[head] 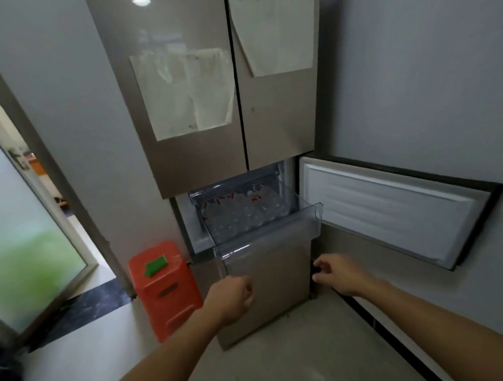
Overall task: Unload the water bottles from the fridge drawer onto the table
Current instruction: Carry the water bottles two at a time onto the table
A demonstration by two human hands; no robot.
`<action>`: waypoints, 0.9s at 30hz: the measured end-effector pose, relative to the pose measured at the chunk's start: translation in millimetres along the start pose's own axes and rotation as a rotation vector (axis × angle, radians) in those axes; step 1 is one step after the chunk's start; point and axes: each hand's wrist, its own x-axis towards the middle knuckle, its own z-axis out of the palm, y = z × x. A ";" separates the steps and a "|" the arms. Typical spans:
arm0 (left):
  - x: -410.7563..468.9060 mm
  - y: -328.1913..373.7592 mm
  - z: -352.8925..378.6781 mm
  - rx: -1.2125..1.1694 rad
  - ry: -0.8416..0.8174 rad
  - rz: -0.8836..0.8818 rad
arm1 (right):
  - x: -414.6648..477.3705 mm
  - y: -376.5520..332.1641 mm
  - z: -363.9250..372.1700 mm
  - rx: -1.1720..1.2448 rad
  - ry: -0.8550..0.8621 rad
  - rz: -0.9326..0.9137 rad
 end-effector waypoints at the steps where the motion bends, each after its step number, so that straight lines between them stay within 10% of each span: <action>1: 18.0 -3.6 -3.5 0.005 -0.006 -0.007 | 21.2 1.0 -7.8 0.004 0.003 -0.002; 27: 281.9 -110.6 64.9 -0.237 -0.093 -0.238 | 409.0 5.2 -35.7 -0.010 -0.077 -0.002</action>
